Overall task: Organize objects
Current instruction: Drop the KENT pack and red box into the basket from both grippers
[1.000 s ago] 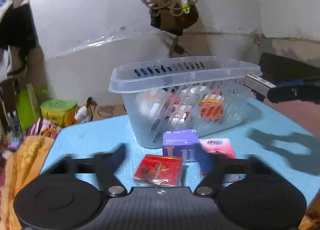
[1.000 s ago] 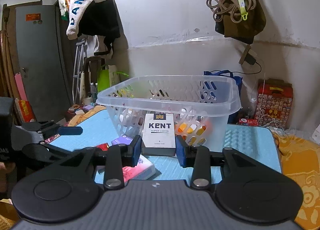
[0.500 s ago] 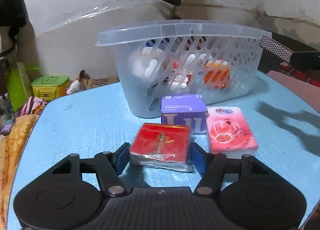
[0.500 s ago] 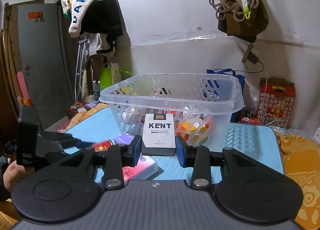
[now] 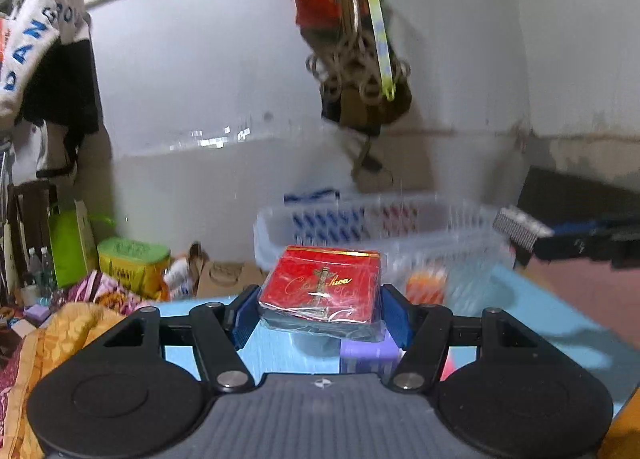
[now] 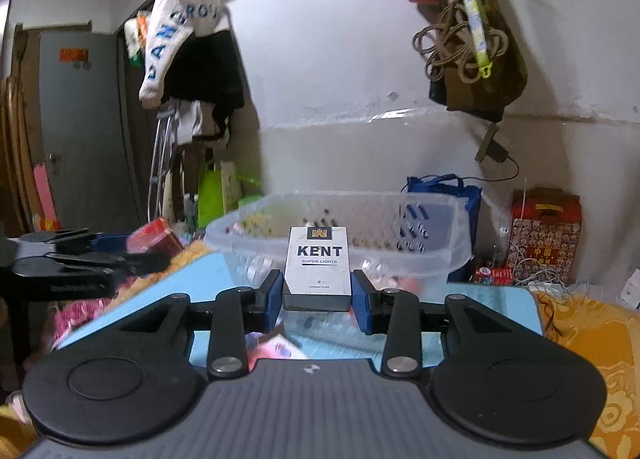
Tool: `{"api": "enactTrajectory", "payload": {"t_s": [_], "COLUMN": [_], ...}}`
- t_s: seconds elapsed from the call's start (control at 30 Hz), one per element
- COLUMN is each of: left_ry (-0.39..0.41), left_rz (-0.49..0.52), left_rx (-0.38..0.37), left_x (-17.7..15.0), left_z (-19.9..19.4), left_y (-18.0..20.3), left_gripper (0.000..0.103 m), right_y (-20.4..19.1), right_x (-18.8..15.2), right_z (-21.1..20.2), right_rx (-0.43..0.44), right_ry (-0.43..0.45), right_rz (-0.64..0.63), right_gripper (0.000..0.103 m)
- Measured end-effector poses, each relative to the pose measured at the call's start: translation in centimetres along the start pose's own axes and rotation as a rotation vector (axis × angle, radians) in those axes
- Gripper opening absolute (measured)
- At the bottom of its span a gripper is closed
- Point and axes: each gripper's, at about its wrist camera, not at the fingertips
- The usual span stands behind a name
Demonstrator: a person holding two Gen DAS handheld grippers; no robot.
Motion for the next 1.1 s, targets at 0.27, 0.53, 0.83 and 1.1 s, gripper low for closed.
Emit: {"api": "enactTrajectory", "payload": {"t_s": [0.27, 0.53, 0.83, 1.1], "left_ry": [0.05, -0.06, -0.033, -0.099], "left_rz": [-0.047, -0.122, -0.158, -0.097], "left_rx": [-0.038, -0.011, 0.01, -0.069], "left_x": [7.7, 10.0, 7.8, 1.8], "left_z": [2.2, 10.0, 9.3, 4.2], "left_y": [0.6, 0.1, -1.3, 0.4], "left_gripper": [0.067, 0.068, 0.103, 0.103], "right_y": [-0.1, 1.0, 1.3, -2.6], "right_x": [5.8, 7.5, 5.5, -2.3], "right_z": [3.6, 9.6, 5.3, 3.6], "right_rx": [-0.092, -0.142, -0.191, -0.122], "right_ry": [0.03, -0.041, 0.091, -0.083], "right_rz": [-0.039, -0.065, 0.043, -0.059], "right_gripper": [0.04, 0.045, 0.103, 0.103]}}
Point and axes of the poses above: each gripper's, at about its wrist camera, not at the fingertips, and z roughly the way its jaws point, y to its right, x to its top, and after that the axes turned 3 degrees about -x, right-handed
